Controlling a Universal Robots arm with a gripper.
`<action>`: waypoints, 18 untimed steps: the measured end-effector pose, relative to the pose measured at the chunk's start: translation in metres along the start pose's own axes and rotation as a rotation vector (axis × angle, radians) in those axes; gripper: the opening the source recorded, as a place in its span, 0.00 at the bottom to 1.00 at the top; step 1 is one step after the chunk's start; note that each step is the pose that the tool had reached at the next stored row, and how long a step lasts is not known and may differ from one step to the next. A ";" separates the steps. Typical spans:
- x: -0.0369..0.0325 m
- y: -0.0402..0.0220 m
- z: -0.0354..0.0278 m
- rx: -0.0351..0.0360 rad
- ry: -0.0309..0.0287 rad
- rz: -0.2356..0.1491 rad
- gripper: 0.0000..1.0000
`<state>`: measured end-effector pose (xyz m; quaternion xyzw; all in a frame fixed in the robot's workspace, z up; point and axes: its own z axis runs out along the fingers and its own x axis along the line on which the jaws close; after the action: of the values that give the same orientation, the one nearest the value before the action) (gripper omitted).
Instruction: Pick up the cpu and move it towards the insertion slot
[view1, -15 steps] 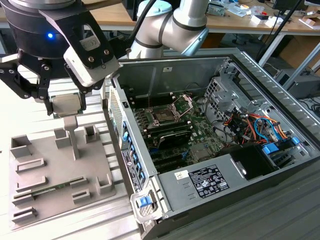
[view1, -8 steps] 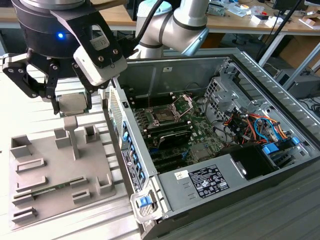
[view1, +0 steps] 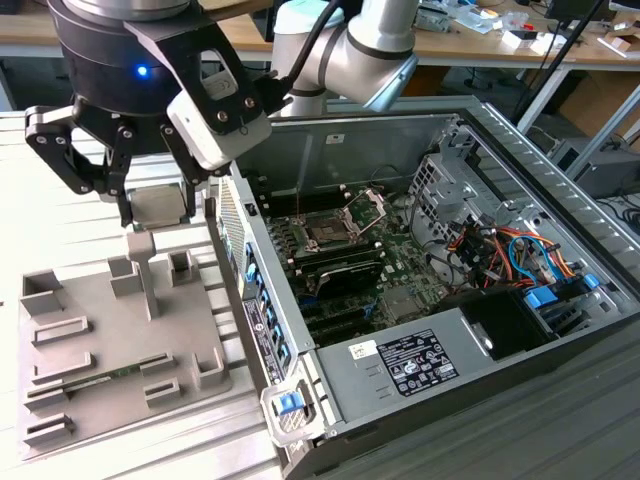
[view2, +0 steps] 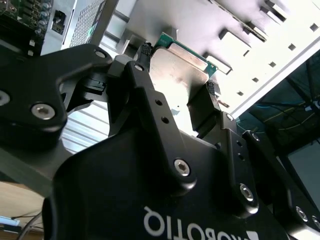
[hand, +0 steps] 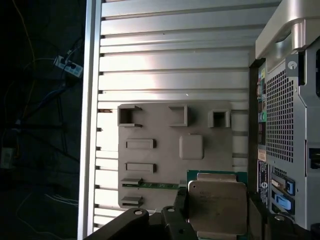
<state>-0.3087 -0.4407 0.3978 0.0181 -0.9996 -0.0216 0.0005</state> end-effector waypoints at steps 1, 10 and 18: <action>-0.0012 0.0000 0.0000 0.0000 0.0000 0.000 0.55; -0.0125 -0.0005 0.0000 -0.0001 0.0000 0.000 0.55; -0.0220 -0.0008 0.0000 0.0000 0.0000 0.000 0.55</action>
<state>-0.2867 -0.4407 0.3978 0.0181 -0.9996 -0.0216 0.0005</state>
